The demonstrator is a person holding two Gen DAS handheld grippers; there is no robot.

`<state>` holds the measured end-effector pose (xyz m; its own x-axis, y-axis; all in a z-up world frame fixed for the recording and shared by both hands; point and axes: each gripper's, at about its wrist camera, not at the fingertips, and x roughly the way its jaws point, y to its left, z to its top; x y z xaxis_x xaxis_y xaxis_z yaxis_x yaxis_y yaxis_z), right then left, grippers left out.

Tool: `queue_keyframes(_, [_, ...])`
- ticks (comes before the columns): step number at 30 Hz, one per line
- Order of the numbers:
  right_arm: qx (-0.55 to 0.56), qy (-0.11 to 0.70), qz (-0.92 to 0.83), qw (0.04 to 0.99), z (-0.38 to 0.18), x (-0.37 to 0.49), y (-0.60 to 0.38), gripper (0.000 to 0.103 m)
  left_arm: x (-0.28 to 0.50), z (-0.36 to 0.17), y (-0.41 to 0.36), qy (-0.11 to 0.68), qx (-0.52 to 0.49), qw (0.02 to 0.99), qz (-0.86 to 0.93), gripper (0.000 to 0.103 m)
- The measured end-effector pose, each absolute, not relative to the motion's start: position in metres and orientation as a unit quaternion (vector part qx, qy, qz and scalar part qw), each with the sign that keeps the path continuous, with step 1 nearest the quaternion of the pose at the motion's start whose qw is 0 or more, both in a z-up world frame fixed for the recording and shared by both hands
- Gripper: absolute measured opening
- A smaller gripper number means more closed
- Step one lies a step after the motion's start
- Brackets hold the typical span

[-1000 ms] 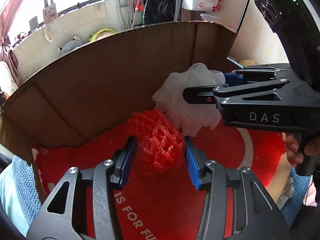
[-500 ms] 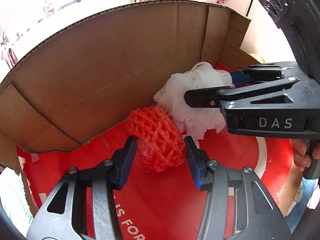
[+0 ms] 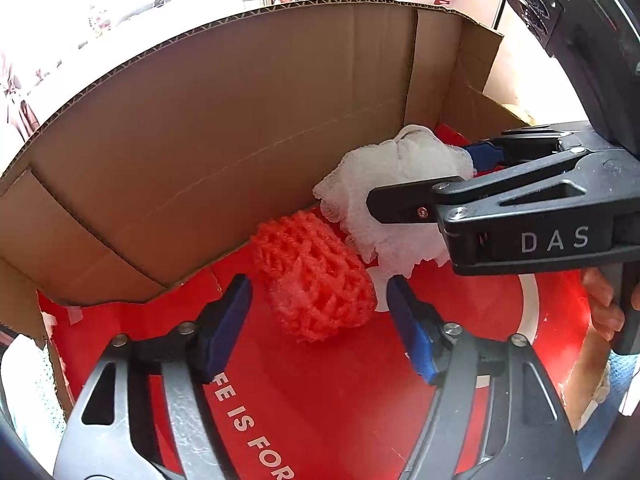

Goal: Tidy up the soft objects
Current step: 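Open the right tool to drop the white bath puff beside the red mesh ball, then pull both tools back out of the box toward the remaining items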

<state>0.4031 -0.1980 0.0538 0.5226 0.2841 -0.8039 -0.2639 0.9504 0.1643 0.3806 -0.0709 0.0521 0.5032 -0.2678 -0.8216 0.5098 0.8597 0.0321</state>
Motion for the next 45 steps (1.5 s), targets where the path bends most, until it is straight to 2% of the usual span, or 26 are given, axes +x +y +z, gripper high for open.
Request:
queue_keyframes(4, [0.020, 0.469, 0.161, 0.868, 0.052, 0.405, -0.200, 0.080, 0.379, 0.051, -0.071, 0.442, 0.135, 0.858, -0.224, 0.074])
queue_keyframes(14, [0.035, 0.473, 0.161, 0.866, 0.052, 0.407, -0.204, 0.085, 0.372, 0.057, -0.066, 0.440, 0.123, 0.863, -0.217, 0.078])
queue_keyframes(18, [0.035, 0.461, 0.157, 0.873, 0.058, 0.403, -0.206, 0.094, 0.371, 0.057, -0.061, 0.439, 0.119, 0.864, -0.218, 0.079])
queue_keyframes(26, [0.030, 0.438, 0.157, 0.885, 0.078, 0.388, -0.210, 0.095, 0.360, 0.071, -0.048, 0.432, 0.088, 0.872, -0.215, 0.082])
queue_keyframes(31, [0.037, 0.399, 0.168, 0.901, 0.107, 0.355, -0.216, 0.099, 0.338, 0.095, -0.041, 0.405, 0.055, 0.887, -0.216, 0.083])
queue_keyframes(34, [0.041, 0.360, 0.172, 0.916, 0.129, 0.322, -0.222, 0.102, 0.317, 0.114, -0.030, 0.375, 0.029, 0.902, -0.212, 0.096])
queue_keyframes(39, [0.032, 0.300, 0.177, 0.937, 0.160, 0.265, -0.226, 0.103, 0.273, 0.140, -0.014, 0.325, -0.005, 0.924, -0.201, 0.097])
queue_keyframes(41, [0.026, 0.276, 0.175, 0.945, 0.169, 0.244, -0.227, 0.103, 0.253, 0.150, -0.010, 0.303, -0.018, 0.932, -0.200, 0.102])
queue_keyframes(45, [0.022, 0.237, 0.182, 0.954, 0.177, 0.198, -0.229, 0.103, 0.216, 0.164, -0.006, 0.266, -0.029, 0.942, -0.200, 0.103])
